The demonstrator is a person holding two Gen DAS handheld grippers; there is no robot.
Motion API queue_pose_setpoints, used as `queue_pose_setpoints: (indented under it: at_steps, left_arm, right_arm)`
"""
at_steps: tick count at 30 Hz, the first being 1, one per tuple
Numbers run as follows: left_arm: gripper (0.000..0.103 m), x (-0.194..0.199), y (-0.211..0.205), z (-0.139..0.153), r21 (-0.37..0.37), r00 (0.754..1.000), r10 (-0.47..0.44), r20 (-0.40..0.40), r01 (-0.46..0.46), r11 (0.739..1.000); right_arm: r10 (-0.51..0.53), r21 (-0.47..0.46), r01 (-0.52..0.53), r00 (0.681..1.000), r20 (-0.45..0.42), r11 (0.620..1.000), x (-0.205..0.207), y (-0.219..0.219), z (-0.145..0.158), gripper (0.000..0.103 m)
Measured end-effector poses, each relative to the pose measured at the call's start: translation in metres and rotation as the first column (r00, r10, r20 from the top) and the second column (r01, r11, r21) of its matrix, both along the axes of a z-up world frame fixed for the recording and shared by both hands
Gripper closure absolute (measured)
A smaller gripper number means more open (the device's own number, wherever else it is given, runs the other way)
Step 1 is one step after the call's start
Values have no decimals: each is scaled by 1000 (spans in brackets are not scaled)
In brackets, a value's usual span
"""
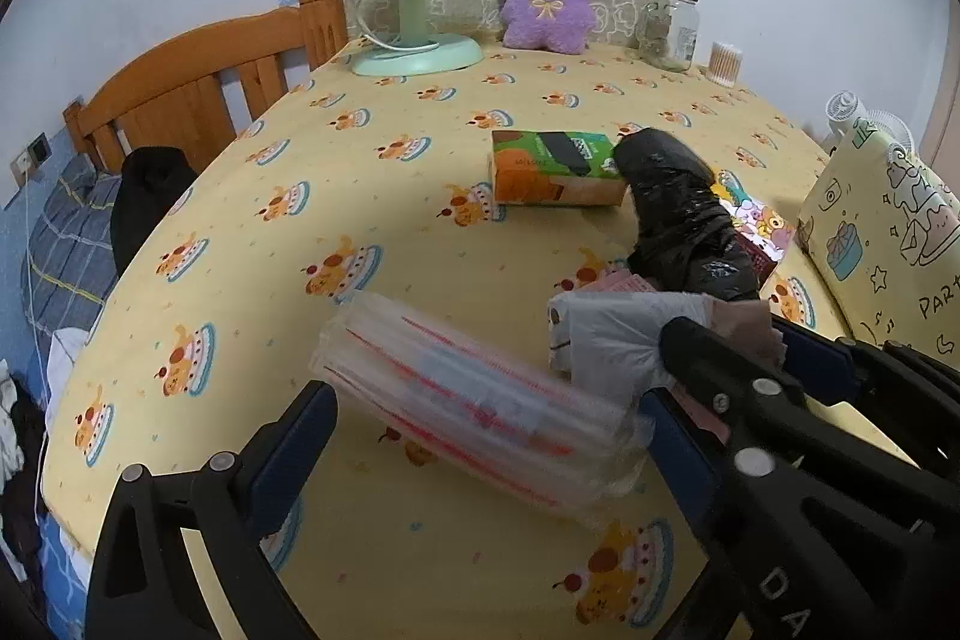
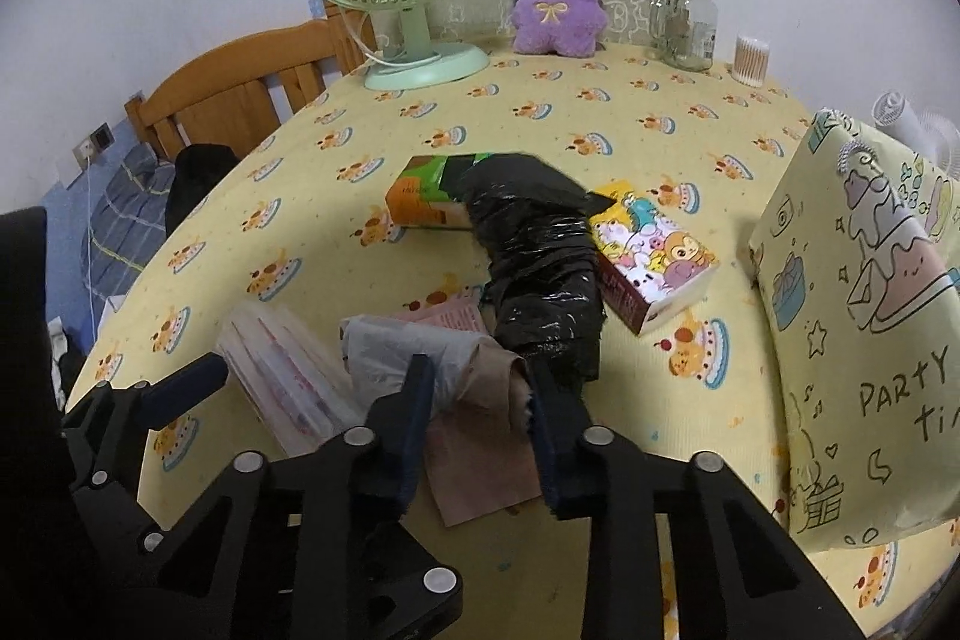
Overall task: Organize soft objects
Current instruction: 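Grasp the clear striped plastic bag with the left gripper while the right grasps the rolled pink-white cloth, then carry the plastic bag and rolled cloth in both grippers toward the gift box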
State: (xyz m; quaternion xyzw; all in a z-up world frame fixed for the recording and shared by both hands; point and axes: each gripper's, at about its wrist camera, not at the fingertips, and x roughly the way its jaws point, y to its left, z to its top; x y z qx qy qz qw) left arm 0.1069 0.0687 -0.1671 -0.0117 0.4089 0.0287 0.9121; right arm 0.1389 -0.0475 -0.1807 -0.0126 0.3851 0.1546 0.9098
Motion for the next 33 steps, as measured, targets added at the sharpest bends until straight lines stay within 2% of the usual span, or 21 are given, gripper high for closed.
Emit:
queue_pose_setpoints:
  at_steps: [2, 4, 6, 10, 14, 18, 23, 33]
  left_arm:
    - [4, 2, -1, 1, -4, 1000, -2, 2, 2, 1000]
    - [10, 3, -2, 2, -10, 1000, -9, 7, 9, 1000]
    - [21, 6, -3, 1, -19, 1000, -17, 5, 17, 1000]
    - [35, 8, -6, 0, -4, 1000, -13, -1, 13, 1000]
    - [57, 7, -5, 2, -7, 1000, -8, -1, 8, 1000]
    - [70, 5, -6, 5, 0, 1000, -13, -1, 13, 1000]
    - [80, 1, -7, 14, 12, 1000, -17, 12, 17, 1000]
    - [82, -9, -12, 40, 30, 998, -24, 54, 22, 999]
  right_arm:
    - [-4, -6, 4, 1000, 23, 1000, -1, -1, 3, 86]
    - [-7, -5, 7, 999, 34, 1000, -1, -2, 5, 87]
    - [-12, 3, 11, 999, 31, 1000, 1, -4, 5, 90]
    - [-14, 4, 14, 1000, 27, 1000, 2, -5, 4, 90]
    - [-12, 11, 11, 999, 33, 1000, 0, -5, 6, 90]
    - [-12, 13, 11, 999, 41, 1000, -2, -6, 9, 91]
    - [-11, 20, 10, 998, 57, 1000, -7, -7, 17, 91]
    - [-22, 26, 19, 993, 116, 999, -19, -13, 44, 91]
